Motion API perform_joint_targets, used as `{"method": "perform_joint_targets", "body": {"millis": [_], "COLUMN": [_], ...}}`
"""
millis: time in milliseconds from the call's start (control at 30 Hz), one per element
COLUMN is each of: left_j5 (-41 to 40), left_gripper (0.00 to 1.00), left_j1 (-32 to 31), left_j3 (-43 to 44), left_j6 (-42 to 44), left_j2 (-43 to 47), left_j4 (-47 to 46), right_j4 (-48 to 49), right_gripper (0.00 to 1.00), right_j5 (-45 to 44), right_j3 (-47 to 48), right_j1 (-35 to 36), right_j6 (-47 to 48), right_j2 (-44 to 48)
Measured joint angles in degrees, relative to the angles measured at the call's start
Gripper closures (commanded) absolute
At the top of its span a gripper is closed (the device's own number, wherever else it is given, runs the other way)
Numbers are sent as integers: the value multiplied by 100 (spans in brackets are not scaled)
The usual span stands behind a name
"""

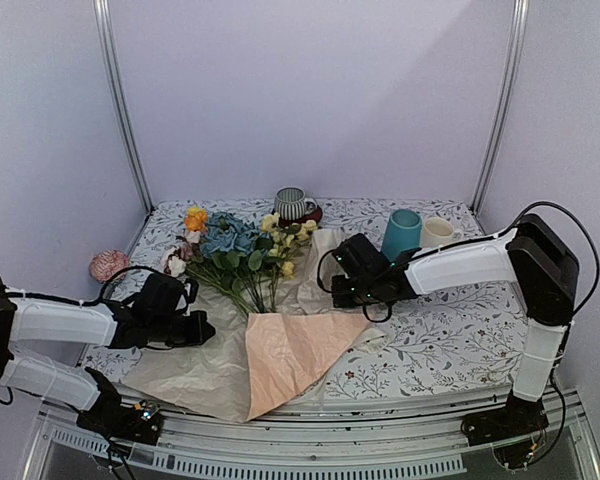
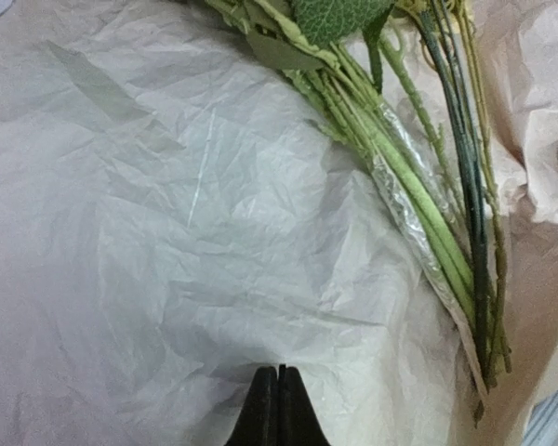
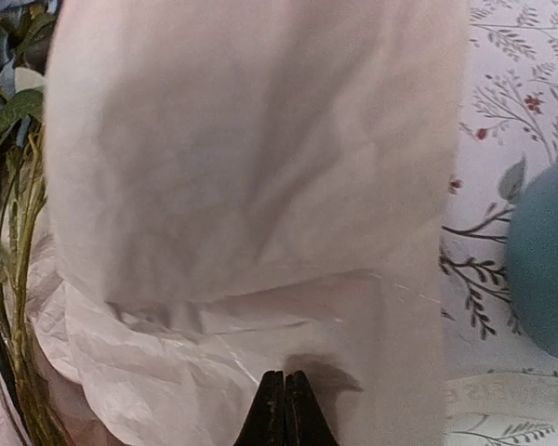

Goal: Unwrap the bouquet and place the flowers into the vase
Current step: Unfold the 2/3-folded wrapping paper from the folded wrapping paper.

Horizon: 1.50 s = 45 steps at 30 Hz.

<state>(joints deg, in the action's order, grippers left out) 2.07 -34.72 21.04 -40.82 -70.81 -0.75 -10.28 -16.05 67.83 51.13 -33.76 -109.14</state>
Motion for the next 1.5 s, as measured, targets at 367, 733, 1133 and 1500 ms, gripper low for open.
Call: {"method": "perform_joint_targets", "body": {"millis": [367,733,1133,1500], "left_j5": [20,293,498,157], "left_gripper": [100,100,100,100], "left_j1": [28,31,31,44], "left_j3": [120,356,562,560], "left_j6": [31,74,179,181], "left_j2": [887,693,-494,-1130], "left_j4": [289,125,-420,-579], "right_j4": [146,973,754,507], "right_gripper": [94,90,93,96], "right_j5": [-52,1794,1137,450], "right_j3": [-686,332,1655,1060], "right_j1": [-103,-37,435,70], "right_j6": [87,658,468,118], "right_j2": [1058,608,-837,-1038]}}
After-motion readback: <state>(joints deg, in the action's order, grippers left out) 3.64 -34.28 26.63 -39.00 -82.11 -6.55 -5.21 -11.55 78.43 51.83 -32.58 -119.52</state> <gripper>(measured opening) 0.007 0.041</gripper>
